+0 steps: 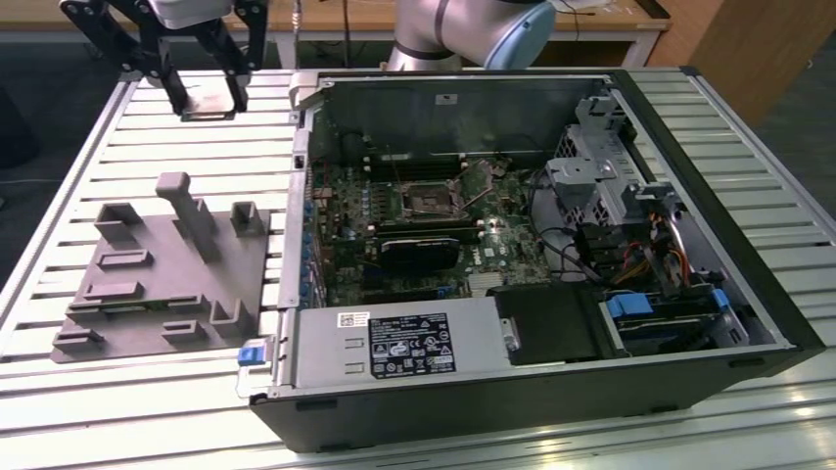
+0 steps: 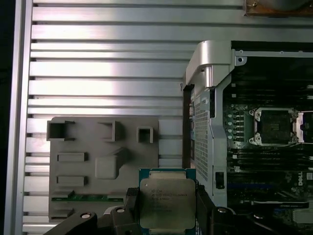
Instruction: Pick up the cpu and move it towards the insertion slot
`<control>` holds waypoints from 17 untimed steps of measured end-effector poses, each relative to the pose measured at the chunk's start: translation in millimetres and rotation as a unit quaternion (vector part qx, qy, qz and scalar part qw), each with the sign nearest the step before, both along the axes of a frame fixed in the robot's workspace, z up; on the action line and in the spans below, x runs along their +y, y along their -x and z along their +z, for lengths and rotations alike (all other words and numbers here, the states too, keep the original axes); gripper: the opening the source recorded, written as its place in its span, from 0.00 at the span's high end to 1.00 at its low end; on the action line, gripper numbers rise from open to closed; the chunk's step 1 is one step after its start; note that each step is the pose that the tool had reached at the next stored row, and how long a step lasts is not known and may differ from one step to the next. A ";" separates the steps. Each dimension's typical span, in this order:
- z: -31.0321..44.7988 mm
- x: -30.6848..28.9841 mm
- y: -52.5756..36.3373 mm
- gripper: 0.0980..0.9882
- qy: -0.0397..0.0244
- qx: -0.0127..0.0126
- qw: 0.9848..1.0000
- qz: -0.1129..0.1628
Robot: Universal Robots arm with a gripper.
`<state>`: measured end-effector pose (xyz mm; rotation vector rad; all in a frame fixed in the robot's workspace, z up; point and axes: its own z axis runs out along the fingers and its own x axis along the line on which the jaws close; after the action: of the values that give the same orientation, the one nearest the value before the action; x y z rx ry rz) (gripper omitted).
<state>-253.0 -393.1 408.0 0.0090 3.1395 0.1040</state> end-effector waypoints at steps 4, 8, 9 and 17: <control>0.0 0.4 -4.6 0.50 0.000 0.000 1.000 0.000; 0.0 0.9 -9.7 0.50 0.000 0.000 1.000 0.000; 0.0 1.0 -11.2 0.50 0.000 0.000 1.000 0.000; 0.0 1.9 -23.1 0.50 0.000 0.000 1.000 0.000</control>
<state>-229.8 -391.2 408.0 0.0090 3.1396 0.1039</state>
